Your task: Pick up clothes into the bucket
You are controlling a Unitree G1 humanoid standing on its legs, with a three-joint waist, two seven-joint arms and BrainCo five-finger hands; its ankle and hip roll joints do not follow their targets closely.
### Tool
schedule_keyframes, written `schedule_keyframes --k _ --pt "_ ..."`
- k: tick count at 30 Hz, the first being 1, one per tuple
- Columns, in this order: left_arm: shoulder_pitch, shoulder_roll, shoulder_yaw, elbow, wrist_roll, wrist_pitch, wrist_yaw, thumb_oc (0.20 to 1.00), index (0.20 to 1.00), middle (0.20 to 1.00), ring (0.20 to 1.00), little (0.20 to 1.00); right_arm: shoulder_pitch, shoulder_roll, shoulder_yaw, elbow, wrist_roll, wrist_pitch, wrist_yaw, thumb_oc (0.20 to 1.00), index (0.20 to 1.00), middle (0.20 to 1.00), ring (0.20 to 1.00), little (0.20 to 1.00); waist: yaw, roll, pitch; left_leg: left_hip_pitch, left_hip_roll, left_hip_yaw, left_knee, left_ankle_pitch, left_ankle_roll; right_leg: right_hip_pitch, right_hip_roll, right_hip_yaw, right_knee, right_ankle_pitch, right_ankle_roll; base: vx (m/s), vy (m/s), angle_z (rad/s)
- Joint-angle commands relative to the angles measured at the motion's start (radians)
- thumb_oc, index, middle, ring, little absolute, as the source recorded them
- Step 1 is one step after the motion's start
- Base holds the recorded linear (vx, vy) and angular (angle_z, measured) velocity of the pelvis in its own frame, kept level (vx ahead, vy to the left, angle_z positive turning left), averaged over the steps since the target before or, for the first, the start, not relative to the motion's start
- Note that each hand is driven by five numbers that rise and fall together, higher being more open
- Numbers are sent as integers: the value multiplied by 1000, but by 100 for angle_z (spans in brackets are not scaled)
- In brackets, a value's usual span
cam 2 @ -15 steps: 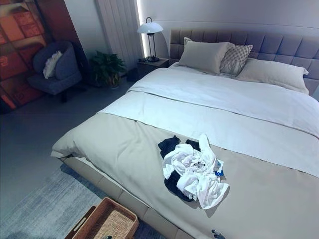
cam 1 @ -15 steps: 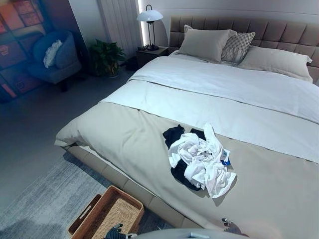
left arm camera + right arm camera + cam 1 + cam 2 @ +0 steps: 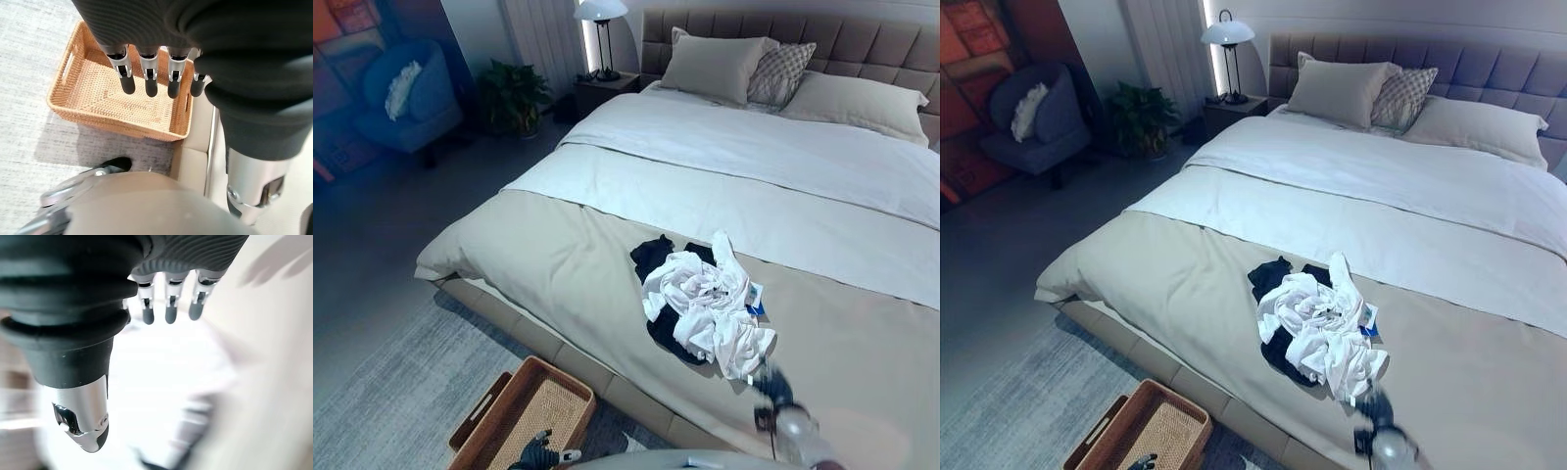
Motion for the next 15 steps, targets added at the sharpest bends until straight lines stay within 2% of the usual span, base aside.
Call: schedule_keyframes --k 1,5,9,10,11,15 --pt "-71 -37 -20 -12 -14 -29 32 1000 1000 1000 1000 1000 -136 -59 -28 -65 -89 -71 -122 1000 1000 1000 1000 1000 6 -49 34 -65 -55 -33 118 -98 33 -80 -70 8 69 40 56 -74 21 6" --pt "-91 -21 -51 -64 -18 -40 55 1000 1000 1000 1000 1000 -292 -160 -12 -15 -249 -22 -217 1000 1000 1000 1000 1000 26 -41 74 -122 -65 -45 138 -91 35 -132 -79 -1 95 44 58 -94 24 10" --pt "-116 -16 -79 -75 -38 -39 71 1000 1000 1000 1000 1000 -424 -213 26 56 -261 0 -243 1000 1000 1000 1000 1000 41 -35 108 -180 -75 -54 162 -84 37 -186 -86 -2 122 48 57 -98 27 6" --pt "-125 -15 -99 -89 -59 -39 81 1000 1000 1000 1000 1000 -519 -240 71 137 -259 17 -245 1000 1000 1000 1000 1000 53 -26 133 -216 -81 -63 176 -77 37 -221 -91 -6 137 52 55 -54 20 9" --pt "-125 -15 -99 -89 -59 -39 81 1000 1000 1000 1000 1000 -520 -240 71 137 -259 17 -245 1000 1000 1000 1000 1000 52 -26 132 -217 -81 -63 176 -77 37 -222 -91 -6 138 52 55 -65 47 7" --pt "-140 -26 -146 -106 -110 -36 100 1000 1000 1000 1000 1000 -736 -289 191 332 -298 59 -244 1000 1000 1000 1000 1000 73 1 187 -286 -90 -72 209 -69 39 -304 -97 -2 195 44 49 -36 52 7"
